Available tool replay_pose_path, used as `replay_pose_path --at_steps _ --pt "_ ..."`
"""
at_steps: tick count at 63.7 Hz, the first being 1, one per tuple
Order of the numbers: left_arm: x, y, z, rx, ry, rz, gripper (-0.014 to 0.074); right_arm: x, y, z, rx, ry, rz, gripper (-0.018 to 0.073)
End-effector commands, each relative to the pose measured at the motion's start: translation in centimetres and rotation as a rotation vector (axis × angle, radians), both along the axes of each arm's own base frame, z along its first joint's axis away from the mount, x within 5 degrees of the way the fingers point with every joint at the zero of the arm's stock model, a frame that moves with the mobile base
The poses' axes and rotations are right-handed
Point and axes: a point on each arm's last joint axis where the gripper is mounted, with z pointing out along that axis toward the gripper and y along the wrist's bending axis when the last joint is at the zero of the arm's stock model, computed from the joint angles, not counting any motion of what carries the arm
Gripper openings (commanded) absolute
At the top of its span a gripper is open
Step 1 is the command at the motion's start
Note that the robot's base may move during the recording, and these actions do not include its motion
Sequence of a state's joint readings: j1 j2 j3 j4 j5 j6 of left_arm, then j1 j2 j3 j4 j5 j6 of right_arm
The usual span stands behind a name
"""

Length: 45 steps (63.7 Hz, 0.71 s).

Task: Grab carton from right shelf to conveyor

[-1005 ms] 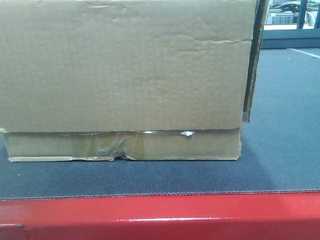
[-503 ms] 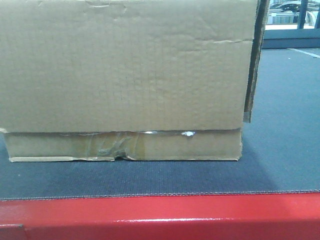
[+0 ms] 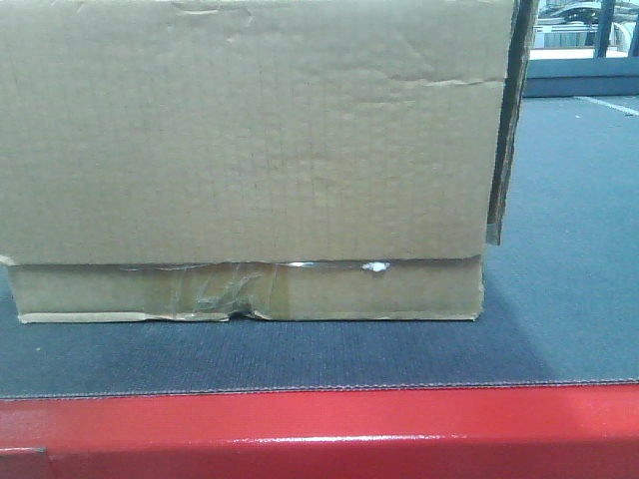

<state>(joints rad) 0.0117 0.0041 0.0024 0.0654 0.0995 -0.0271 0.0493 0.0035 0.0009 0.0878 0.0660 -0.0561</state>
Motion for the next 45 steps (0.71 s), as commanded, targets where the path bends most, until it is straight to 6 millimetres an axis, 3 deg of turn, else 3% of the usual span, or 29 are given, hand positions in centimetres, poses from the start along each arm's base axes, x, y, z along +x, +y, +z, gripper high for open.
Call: replay_pose_path --at_steps 1,45 --pt "-0.04 0.02 0.21 -0.002 -0.018 0.004 0.0015 -0.04 -0.05 0.27 0.000 -0.029 -0.008 -0.0061" --pt "-0.04 0.02 0.21 -0.002 -0.018 0.004 0.0015 -0.04 -0.05 0.27 0.000 -0.029 -0.008 -0.0061"
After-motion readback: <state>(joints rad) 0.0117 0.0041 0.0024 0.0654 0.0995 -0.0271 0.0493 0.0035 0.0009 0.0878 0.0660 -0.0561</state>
